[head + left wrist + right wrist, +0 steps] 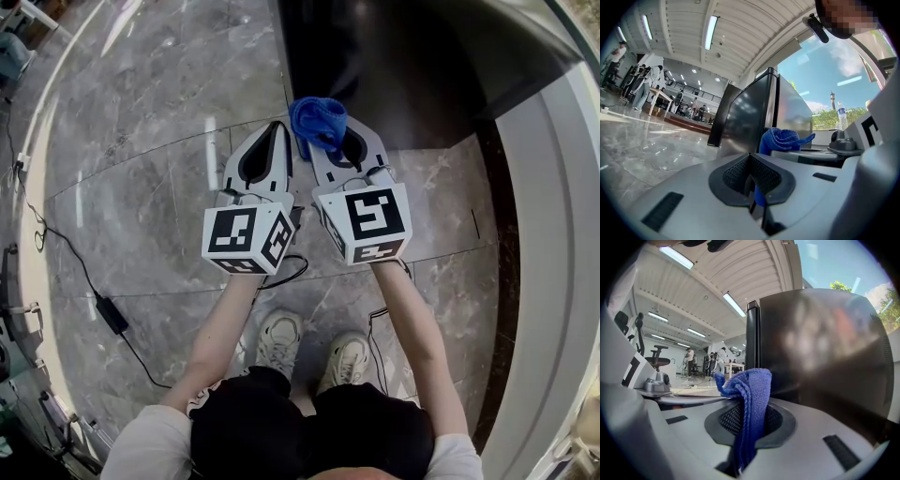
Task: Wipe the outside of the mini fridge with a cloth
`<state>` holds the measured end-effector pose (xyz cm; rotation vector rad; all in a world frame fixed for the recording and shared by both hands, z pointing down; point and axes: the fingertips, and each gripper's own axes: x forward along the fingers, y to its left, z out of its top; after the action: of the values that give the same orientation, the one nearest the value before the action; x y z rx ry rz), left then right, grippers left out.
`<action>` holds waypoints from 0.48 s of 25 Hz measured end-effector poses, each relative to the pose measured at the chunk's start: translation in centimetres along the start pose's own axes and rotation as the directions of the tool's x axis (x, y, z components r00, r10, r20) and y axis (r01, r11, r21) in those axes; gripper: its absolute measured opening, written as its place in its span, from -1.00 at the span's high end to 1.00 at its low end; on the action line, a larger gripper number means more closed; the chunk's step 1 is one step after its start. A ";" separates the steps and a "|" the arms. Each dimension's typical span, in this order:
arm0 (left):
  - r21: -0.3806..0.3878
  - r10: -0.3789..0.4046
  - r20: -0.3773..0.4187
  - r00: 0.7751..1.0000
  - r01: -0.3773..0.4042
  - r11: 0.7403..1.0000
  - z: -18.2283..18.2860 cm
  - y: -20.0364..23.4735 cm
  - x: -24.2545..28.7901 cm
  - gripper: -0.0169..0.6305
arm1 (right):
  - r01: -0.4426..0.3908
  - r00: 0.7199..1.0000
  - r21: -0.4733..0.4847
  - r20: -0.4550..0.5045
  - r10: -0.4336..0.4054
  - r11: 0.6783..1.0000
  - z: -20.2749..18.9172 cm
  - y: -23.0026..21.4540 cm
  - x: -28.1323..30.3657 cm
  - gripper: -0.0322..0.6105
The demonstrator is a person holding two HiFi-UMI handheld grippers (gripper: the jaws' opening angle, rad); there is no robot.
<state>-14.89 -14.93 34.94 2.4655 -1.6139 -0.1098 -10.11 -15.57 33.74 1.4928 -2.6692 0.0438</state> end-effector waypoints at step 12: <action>0.034 -0.100 0.007 0.995 0.100 0.994 -0.2 -5.5 1.7 0.93 | 0.109 0.994 0.027 0.017 -0.110 0.994 0.2 -5.6 -2.8 0.74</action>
<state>-9.20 -14.33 34.07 2.5746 -1.5077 -0.1087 -3.89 -16.10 33.24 1.6524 -2.6056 0.0577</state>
